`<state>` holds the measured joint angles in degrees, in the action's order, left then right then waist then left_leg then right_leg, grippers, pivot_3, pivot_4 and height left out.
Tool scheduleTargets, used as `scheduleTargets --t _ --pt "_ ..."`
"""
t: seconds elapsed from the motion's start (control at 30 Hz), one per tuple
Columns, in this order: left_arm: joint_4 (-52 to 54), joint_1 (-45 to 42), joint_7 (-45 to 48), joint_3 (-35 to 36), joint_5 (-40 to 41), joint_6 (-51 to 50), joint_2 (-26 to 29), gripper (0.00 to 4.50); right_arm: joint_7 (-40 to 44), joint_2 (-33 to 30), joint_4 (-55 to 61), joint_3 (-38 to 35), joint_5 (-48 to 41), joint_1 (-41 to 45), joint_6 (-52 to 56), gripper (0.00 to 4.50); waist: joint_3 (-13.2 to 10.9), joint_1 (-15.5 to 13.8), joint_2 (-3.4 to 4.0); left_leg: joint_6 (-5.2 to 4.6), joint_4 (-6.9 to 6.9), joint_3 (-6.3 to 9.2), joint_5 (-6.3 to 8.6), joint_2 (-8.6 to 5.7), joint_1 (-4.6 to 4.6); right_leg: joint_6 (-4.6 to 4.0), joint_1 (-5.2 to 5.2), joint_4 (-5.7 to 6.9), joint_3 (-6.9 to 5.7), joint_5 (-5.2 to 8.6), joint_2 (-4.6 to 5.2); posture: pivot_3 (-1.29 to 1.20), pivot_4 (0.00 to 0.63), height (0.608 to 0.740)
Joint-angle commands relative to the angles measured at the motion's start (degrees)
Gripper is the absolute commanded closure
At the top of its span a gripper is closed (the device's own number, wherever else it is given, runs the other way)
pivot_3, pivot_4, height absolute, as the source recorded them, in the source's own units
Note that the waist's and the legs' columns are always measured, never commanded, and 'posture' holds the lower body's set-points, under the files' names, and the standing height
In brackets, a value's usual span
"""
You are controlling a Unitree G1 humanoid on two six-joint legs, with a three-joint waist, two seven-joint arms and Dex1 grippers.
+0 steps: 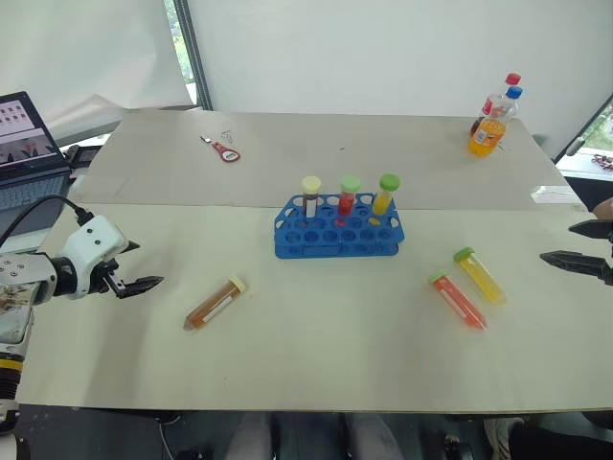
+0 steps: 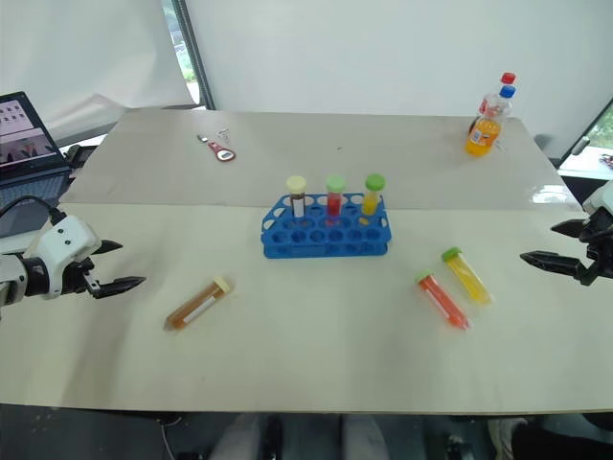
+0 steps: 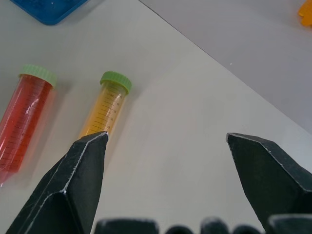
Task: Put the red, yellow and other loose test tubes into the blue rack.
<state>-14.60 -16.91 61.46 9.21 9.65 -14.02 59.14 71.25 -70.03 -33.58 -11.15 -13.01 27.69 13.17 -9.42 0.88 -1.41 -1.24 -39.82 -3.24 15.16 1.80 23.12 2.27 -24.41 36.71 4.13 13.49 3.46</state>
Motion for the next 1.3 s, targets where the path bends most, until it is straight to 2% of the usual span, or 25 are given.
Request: scheduleTargets --t 0.03,0.37,0.57,0.7,0.8,0.93,1.23,1.27,1.3 --pt "0.4 -1.2 -0.1 1.8 1.5 0.5 0.0 0.00 0.0 0.1 0.6 -0.4 -0.1 1.8 0.6 0.19 0.0 0.0 0.00 0.00 0.00 0.00 0.00 0.00 0.00 0.00 0.00 0.00 0.00 0.00 0.00 0.00 0.150 0.733" --pt "1.2 -2.9 0.7 3.5 4.8 1.8 -1.4 0.00 0.6 2.6 0.4 0.7 -1.0 6.1 4.2 0.19 0.0 0.0 0.00 0.00 -0.02 -0.03 0.00 0.00 0.02 -0.02 -0.05 0.04 -0.01 -0.01 -0.01 0.00 0.150 0.733" --pt "18.4 -2.8 3.9 0.3 12.4 -6.5 -3.6 0.00 0.2 6.2 6.5 4.6 -0.3 9.9 13.5 0.19 0.0 -0.1 0.00 0.00 -0.07 -0.02 0.00 0.00 0.06 -0.01 -0.04 0.06 0.00 -0.01 0.01 0.00 0.150 0.733" --pt "29.1 -3.8 5.4 -3.6 16.6 -11.6 -4.9 0.00 -1.1 8.0 7.8 12.8 5.3 13.1 19.8 0.19 0.0 -0.1 0.00 0.00 -0.05 0.00 0.00 -0.03 0.06 -0.01 -0.05 0.06 0.00 -0.01 -0.01 0.00 0.150 0.733" --pt "34.5 -5.2 6.2 -6.2 18.8 -13.8 -5.7 0.00 -2.5 10.1 4.1 18.8 9.8 17.8 25.3 0.19 0.0 -0.1 0.00 0.00 -0.06 0.00 0.00 -0.06 0.07 -0.01 -0.07 0.06 0.01 -0.01 -0.02 0.00 0.150 0.733" --pt "39.5 -6.7 7.1 -9.7 20.1 -14.4 -6.8 0.00 -3.8 14.2 -4.2 24.1 14.6 23.3 25.9 0.19 0.0 0.0 -0.01 0.00 -0.07 0.00 0.00 -0.08 0.08 -0.02 -0.07 0.04 0.02 -0.01 -0.02 0.00 0.150 0.733" --pt "41.6 -6.9 6.9 -13.1 18.5 -12.8 -7.8 0.00 -3.7 19.9 -19.7 28.1 20.1 30.5 23.4 0.19 0.0 0.0 -0.01 0.00 -0.07 0.03 0.00 -0.10 0.13 -0.02 -0.07 -0.02 0.01 -0.01 -0.03 0.00 0.150 0.733" --pt "41.5 -6.8 6.9 -13.1 18.3 -12.7 -7.9 0.00 -3.3 20.2 -20.4 28.3 20.3 30.9 23.2 0.71 0.0 0.0 -0.01 0.00 -0.06 0.04 0.00 -0.10 0.12 -0.01 -0.07 -0.02 0.01 -0.01 -0.03 0.00 0.150 0.733" --pt "41.4 -6.8 6.7 -13.2 18.1 -12.5 -8.1 0.00 -3.4 20.5 -21.0 28.3 20.6 31.1 23.0 0.99 0.0 0.0 -0.01 0.00 -0.07 0.03 0.00 -0.10 0.12 -0.02 -0.07 -0.02 0.01 -0.01 -0.03 0.00 0.150 0.733"
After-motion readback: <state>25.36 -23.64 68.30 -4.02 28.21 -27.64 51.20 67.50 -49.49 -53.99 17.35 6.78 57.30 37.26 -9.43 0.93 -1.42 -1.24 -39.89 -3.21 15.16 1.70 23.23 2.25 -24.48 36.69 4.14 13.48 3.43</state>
